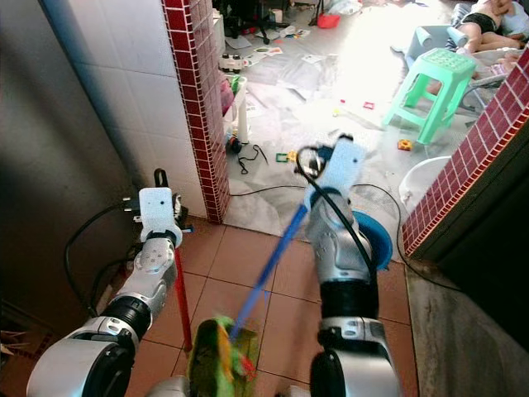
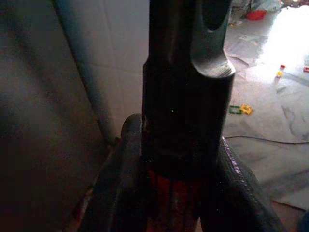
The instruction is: Sweep floor
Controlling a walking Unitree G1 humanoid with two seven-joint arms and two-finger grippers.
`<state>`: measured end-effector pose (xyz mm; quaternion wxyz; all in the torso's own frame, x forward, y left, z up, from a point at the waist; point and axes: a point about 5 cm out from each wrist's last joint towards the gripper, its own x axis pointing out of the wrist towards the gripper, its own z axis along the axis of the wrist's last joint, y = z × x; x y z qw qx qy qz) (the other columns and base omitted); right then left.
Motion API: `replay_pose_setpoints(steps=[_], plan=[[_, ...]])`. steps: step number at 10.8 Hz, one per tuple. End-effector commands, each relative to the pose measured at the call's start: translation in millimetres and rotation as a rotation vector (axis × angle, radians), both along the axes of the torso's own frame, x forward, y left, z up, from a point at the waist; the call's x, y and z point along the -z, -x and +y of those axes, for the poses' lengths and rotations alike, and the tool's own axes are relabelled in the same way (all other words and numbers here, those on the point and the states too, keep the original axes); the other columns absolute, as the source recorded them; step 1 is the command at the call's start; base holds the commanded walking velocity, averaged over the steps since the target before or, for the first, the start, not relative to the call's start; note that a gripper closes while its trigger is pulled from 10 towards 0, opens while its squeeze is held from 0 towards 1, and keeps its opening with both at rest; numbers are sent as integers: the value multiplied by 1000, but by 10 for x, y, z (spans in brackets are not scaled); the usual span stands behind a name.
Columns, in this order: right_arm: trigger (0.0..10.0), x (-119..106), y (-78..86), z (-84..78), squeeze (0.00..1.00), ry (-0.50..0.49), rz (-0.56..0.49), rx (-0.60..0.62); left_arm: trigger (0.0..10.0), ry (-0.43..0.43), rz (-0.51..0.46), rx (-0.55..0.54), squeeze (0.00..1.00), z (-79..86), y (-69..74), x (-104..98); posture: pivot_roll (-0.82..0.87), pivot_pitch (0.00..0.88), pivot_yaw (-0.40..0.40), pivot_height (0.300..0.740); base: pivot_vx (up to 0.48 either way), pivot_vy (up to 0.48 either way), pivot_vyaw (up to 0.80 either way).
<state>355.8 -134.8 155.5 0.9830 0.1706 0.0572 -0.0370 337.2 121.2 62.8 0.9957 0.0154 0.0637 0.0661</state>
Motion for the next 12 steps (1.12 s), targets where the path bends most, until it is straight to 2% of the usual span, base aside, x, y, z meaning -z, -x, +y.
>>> replay_pose_setpoints(steps=[1, 2, 3, 5, 6, 8, 10, 12], plan=[[10000, -259, -35, 2, 0, -16, -112, -9, 10000, 17, -43, 6, 0, -28, -58, -105, -132, 0, -12, 740, 0, 0, 0], [10000, -468, -62, 39, 0, 108, -242, -75, 10000, 21, -48, 7, 0, -21, -60, -110, -133, 0, -9, 740, 0, 0, 0], [10000, -574, -68, 68, 0, 160, -307, -111, 10000, 35, -55, 5, 0, -16, -71, -128, -134, 0, -7, 740, 0, 0, 0], [10000, -690, -62, 88, 0, 221, -392, -135, 10000, 72, -66, 11, 0, -21, -95, -165, -133, 0, -4, 740, 0, 0, 0], [10000, -751, -55, 62, 0, 244, -442, -127, 10000, 125, -84, 41, 0, -38, -108, -193, -133, 0, -3, 740, 0, 0, 0], [10000, -847, -41, 10, 0, 313, -521, -107, 10000, 112, -98, 42, 0, -13, -129, -229, -133, 0, 0, 740, 0, 0, 0], [10000, -841, -49, -44, 0, 337, -527, -90, 10000, 123, -127, 61, 0, 15, -145, -276, -132, 0, 0, 740, 0, 0, 0], [10000, -826, -51, -117, 0, 384, -541, -63, 10000, 118, -177, 33, 0, 134, -178, -368, -126, 0, -5, 740, 0, 0, 0]])
